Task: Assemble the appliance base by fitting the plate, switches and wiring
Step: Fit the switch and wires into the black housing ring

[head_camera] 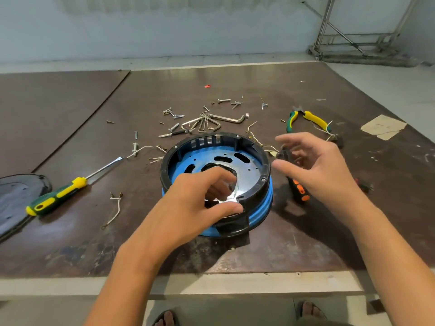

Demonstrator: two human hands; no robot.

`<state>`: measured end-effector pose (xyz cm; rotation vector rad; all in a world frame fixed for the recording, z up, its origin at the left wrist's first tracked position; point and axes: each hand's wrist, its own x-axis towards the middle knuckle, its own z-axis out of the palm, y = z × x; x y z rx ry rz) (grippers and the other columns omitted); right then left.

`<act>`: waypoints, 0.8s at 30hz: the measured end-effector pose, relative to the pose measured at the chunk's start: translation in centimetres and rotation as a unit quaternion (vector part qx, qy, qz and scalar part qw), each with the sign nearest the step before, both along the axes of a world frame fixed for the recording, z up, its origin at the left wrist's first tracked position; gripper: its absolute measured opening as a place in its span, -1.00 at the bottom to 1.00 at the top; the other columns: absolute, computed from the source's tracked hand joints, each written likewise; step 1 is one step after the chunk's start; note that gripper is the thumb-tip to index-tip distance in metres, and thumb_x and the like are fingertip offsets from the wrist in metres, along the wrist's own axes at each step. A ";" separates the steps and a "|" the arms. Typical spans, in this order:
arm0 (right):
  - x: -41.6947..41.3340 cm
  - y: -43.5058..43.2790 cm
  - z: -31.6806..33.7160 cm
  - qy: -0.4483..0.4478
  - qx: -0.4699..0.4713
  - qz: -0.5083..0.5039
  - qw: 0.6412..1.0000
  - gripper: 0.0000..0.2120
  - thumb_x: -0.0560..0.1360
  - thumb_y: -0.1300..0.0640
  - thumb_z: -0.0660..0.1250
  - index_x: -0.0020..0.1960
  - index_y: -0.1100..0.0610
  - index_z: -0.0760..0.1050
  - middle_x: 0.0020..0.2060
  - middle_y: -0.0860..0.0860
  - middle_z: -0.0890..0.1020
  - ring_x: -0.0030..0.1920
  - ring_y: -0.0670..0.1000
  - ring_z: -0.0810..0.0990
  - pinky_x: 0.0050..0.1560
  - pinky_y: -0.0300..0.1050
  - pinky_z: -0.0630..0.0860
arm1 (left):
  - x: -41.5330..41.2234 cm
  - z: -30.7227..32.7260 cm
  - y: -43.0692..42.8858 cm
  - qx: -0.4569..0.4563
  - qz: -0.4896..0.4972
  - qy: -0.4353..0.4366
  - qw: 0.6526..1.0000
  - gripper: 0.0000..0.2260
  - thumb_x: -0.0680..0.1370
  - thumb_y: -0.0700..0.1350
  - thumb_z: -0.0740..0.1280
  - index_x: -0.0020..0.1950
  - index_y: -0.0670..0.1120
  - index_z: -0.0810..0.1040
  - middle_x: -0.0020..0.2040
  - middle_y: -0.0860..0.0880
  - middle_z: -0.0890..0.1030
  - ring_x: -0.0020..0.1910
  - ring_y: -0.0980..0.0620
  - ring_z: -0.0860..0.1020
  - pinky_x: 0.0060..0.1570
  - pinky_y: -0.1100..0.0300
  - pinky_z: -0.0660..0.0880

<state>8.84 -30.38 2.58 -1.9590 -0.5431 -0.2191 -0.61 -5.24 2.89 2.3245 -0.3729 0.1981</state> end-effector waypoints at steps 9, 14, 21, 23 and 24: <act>-3.5 5.1 0.6 0.052 0.120 0.122 0.984 -0.87 0.42 0.24 0.53 -0.15 0.29 0.61 -0.32 0.10 0.66 -0.34 0.03 0.62 -0.31 -0.06 0.57 | 0.4 0.8 -2.6 -0.037 0.010 -0.186 0.982 -0.66 0.44 -0.10 0.56 0.16 -0.13 0.61 -0.03 0.03 0.66 -0.07 0.11 0.64 -0.07 0.15 0.60; -3.6 5.7 0.4 0.048 0.067 0.123 0.989 -0.95 0.50 0.25 0.46 -0.08 0.22 0.62 -0.26 0.07 0.68 -0.28 -0.01 0.66 -0.23 -0.14 0.60 | 0.8 -0.4 -2.0 -0.039 0.043 -0.087 0.995 -0.74 0.46 -0.19 0.53 0.10 -0.03 0.61 -0.16 0.13 0.67 -0.13 0.22 0.64 -0.09 0.28 0.60; -3.7 5.6 0.1 0.030 0.052 0.141 0.988 -0.97 0.53 0.30 0.41 -0.05 0.27 0.60 -0.22 0.14 0.68 -0.21 0.09 0.69 -0.11 -0.04 0.64 | 1.3 -0.8 -1.8 0.024 0.051 -0.055 0.997 -0.90 0.54 -0.06 0.43 0.04 0.09 0.62 -0.16 0.23 0.63 -0.10 0.29 0.60 -0.06 0.37 0.54; -3.8 5.6 0.2 0.021 0.046 0.132 0.990 -0.96 0.54 0.31 0.41 -0.03 0.30 0.60 -0.21 0.16 0.67 -0.20 0.09 0.68 -0.10 -0.06 0.64 | 1.2 -0.4 -2.0 0.033 0.050 -0.051 0.997 -0.90 0.56 -0.06 0.41 0.07 0.05 0.62 -0.13 0.19 0.64 -0.09 0.25 0.60 -0.02 0.24 0.58; -3.9 5.7 0.2 0.016 0.044 0.126 0.991 -0.95 0.54 0.31 0.40 -0.03 0.30 0.60 -0.20 0.16 0.67 -0.19 0.09 0.68 -0.10 -0.06 0.64 | 1.1 -0.3 -2.0 0.037 0.052 -0.054 0.997 -0.88 0.56 -0.06 0.39 0.09 0.03 0.63 -0.11 0.17 0.65 -0.09 0.22 0.60 0.00 0.17 0.59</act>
